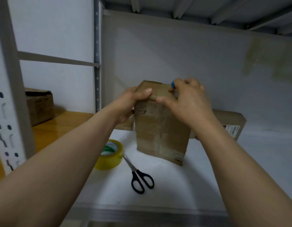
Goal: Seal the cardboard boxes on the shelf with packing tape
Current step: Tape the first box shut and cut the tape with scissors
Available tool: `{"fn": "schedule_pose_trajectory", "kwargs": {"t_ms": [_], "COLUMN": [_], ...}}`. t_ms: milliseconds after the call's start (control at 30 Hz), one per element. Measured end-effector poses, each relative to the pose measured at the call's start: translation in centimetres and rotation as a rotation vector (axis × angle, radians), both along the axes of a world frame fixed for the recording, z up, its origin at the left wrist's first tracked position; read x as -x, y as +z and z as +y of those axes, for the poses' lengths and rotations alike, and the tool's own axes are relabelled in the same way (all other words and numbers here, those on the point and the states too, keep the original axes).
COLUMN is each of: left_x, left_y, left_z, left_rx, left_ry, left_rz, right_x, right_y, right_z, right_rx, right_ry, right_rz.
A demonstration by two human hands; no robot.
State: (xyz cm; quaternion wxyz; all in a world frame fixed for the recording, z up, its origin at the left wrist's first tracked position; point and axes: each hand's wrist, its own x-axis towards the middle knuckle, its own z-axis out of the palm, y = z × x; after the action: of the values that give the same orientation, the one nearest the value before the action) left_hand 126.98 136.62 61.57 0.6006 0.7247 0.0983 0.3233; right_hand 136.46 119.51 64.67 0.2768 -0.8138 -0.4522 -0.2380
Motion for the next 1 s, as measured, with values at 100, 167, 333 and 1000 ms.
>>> {"fn": "schedule_pose_trajectory", "kwargs": {"t_ms": [100, 167, 333, 1000], "left_x": [0.2, 0.1, 0.2, -7.5], "left_y": [-0.8, -2.0, -6.1, -10.0], "left_z": [0.1, 0.5, 0.8, -2.4], "left_rx": [0.136, 0.262, 0.128, 0.327], "left_ry": [-0.117, -0.146, 0.07, 0.145], "left_rz": [-0.158, -0.211, 0.346, 0.518], "right_x": [2.3, 4.2, 4.6, -2.0], "right_y": [-0.2, -0.8, -2.6, -12.1], "right_z": [-1.5, -2.7, -3.6, 1.4], "right_rx": [-0.005, 0.008, 0.284, 0.611], "right_ry": [-0.053, -0.098, 0.078, -0.063], "right_rz": [-0.179, -0.326, 0.029, 0.433]}}
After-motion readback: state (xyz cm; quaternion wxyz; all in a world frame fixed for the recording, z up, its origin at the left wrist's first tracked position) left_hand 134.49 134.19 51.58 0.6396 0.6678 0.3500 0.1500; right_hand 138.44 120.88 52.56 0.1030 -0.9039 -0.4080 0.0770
